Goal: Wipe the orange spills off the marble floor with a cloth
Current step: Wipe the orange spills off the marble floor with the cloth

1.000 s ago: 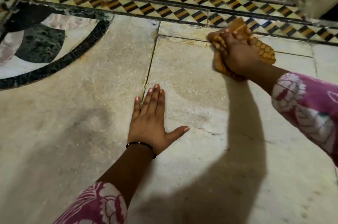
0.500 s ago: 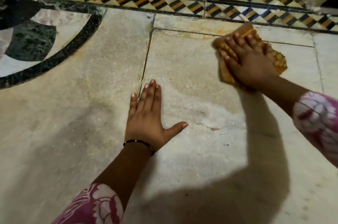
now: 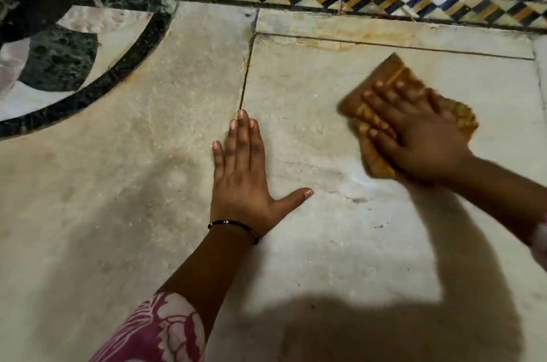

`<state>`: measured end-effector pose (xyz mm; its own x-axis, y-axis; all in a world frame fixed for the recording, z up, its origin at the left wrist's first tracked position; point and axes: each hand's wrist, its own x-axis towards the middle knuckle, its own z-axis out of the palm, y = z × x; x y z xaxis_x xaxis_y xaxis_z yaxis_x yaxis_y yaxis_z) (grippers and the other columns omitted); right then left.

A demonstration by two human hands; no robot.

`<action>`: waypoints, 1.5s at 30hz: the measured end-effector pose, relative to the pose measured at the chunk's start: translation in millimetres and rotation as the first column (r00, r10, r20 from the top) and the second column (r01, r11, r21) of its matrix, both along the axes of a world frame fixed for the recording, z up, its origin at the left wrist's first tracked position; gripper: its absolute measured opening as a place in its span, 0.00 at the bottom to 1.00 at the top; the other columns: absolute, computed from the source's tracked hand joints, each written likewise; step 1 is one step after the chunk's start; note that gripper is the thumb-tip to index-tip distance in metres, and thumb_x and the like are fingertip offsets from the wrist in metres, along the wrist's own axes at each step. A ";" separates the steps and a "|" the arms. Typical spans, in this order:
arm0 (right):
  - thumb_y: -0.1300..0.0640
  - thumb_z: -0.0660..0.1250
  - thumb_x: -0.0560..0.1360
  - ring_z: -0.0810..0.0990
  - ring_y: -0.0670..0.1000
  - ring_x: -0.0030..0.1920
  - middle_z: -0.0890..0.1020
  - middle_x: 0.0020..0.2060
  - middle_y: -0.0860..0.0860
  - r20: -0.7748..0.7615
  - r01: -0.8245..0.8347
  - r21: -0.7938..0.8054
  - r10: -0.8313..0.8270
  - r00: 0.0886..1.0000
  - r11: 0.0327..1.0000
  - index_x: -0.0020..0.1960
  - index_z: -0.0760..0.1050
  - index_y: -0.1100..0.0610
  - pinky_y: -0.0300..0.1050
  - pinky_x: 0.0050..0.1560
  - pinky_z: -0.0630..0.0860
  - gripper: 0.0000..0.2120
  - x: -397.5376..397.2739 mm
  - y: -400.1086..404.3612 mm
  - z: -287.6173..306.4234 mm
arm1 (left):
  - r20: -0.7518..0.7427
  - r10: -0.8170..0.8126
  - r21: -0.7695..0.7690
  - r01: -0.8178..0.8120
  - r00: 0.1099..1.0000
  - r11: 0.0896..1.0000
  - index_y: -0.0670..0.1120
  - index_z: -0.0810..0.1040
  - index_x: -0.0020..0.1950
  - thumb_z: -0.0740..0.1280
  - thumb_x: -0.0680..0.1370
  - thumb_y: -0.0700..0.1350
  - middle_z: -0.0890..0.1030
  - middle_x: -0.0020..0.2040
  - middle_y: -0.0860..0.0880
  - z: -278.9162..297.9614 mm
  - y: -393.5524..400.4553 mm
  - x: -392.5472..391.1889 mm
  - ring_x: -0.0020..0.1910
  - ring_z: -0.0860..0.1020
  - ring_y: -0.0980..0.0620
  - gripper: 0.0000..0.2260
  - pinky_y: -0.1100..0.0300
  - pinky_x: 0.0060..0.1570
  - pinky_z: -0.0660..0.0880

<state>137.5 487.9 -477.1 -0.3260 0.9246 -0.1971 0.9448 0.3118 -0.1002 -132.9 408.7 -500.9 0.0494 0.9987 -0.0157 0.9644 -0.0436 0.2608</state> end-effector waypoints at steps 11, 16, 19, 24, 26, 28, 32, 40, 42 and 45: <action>0.36 0.43 0.78 0.46 0.54 0.77 0.50 0.78 0.49 0.018 -0.171 0.003 0.171 0.985 0.985 0.77 0.45 0.47 0.66 0.72 0.40 0.31 -119.3 116.5 -4.9 | 0.005 0.009 0.018 -0.009 1.000 1.000 0.41 0.44 0.77 0.56 0.67 0.76 0.42 0.78 0.44 2.0 0.0 1.7 0.76 0.38 0.51 0.54 0.47 0.74 0.41; 0.37 0.40 0.72 0.50 0.50 0.76 0.55 0.77 0.46 -0.044 -0.481 0.030 0.482 0.875 0.876 0.76 0.52 0.44 0.60 0.72 0.41 0.34 -100.5 43.8 -1.6 | 0.013 -0.001 0.038 0.000 1.000 0.999 0.39 0.47 0.77 0.56 0.67 0.76 0.46 0.78 0.42 -0.1 -1.4 0.2 0.77 0.42 0.49 0.53 0.47 0.74 0.42; 0.38 0.49 0.77 0.53 0.49 0.76 0.59 0.76 0.44 -0.107 -0.382 0.034 0.384 0.917 0.923 0.74 0.57 0.41 0.61 0.73 0.45 0.26 -73.6 74.5 -3.2 | 0.000 -0.017 0.038 0.017 1.000 0.999 0.39 0.47 0.77 0.56 0.68 0.75 0.46 0.78 0.42 0.0 -0.5 1.5 0.77 0.41 0.50 0.52 0.47 0.74 0.42; 0.38 0.47 0.75 0.51 0.54 0.76 0.54 0.77 0.48 0.002 -0.230 0.053 0.230 0.973 0.972 0.77 0.50 0.44 0.65 0.71 0.44 0.31 -115.4 121.1 -6.4 | -0.011 -0.020 -0.013 0.020 1.000 1.000 0.41 0.43 0.77 0.56 0.67 0.75 0.43 0.78 0.44 1.0 0.6 0.6 0.77 0.40 0.50 0.53 0.46 0.74 0.42; 0.39 0.48 0.76 0.52 0.55 0.76 0.56 0.77 0.49 -0.018 -0.243 0.081 0.245 0.969 0.967 0.77 0.51 0.45 0.65 0.71 0.43 0.31 -126.0 97.9 -8.4 | -0.015 -0.011 -0.035 0.011 1.000 0.999 0.41 0.43 0.77 0.56 0.67 0.76 0.43 0.78 0.44 2.8 0.3 0.5 0.77 0.41 0.50 0.53 0.46 0.74 0.43; 0.39 0.48 0.76 0.54 0.54 0.76 0.57 0.77 0.49 -0.036 -0.317 0.101 0.322 0.946 0.943 0.77 0.52 0.45 0.63 0.71 0.43 0.30 -118.0 62.8 -8.7 | -0.011 -0.008 -0.052 0.007 1.000 0.999 0.41 0.44 0.77 0.55 0.67 0.76 0.44 0.78 0.43 3.3 0.8 0.5 0.77 0.41 0.49 0.53 0.46 0.74 0.43; 0.40 0.48 0.74 0.58 0.53 0.75 0.61 0.75 0.47 -0.100 -0.302 0.099 0.311 0.945 0.948 0.76 0.57 0.44 0.58 0.71 0.48 0.31 -46.5 2.9 -10.1 | -0.008 -0.022 -0.040 0.021 1.000 0.999 0.42 0.42 0.77 0.55 0.68 0.76 0.42 0.78 0.44 -0.8 0.0 -0.6 0.76 0.40 0.50 0.52 0.49 0.74 0.41; 0.30 0.37 0.71 0.50 0.54 0.76 0.51 0.78 0.47 -0.004 0.128 0.066 -0.128 0.992 0.990 0.77 0.45 0.44 0.63 0.72 0.47 0.37 -3.9 95.4 -5.1 | -0.056 -0.057 -0.096 0.052 0.997 0.994 0.42 0.41 0.77 0.50 0.68 0.77 0.40 0.78 0.45 0.5 2.3 0.9 0.77 0.40 0.49 0.51 0.50 0.74 0.38; 0.32 0.36 0.71 0.48 0.55 0.77 0.51 0.78 0.48 0.016 0.081 0.043 -0.081 0.997 0.996 0.78 0.45 0.46 0.64 0.71 0.43 0.37 -36.0 95.4 -1.8 | -0.070 -0.057 -0.114 0.049 0.996 0.992 0.42 0.40 0.77 0.48 0.67 0.77 0.40 0.78 0.45 1.2 2.5 0.7 0.77 0.40 0.50 0.52 0.49 0.74 0.37; 0.35 0.37 0.72 0.49 0.54 0.77 0.53 0.77 0.49 0.013 -0.185 0.052 0.185 0.983 0.981 0.78 0.47 0.46 0.61 0.72 0.40 0.36 -70.7 47.4 -1.0 | -0.071 -0.039 -0.106 0.031 0.997 0.994 0.42 0.40 0.77 0.46 0.66 0.78 0.41 0.78 0.45 0.8 2.9 -0.2 0.77 0.41 0.50 0.53 0.49 0.73 0.37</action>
<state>66.8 535.3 -478.2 -0.4910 0.8576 -0.1530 0.8711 0.4859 -0.0717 -133.1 411.6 -500.1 0.0789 0.9890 -0.1254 0.9794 -0.0535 0.1946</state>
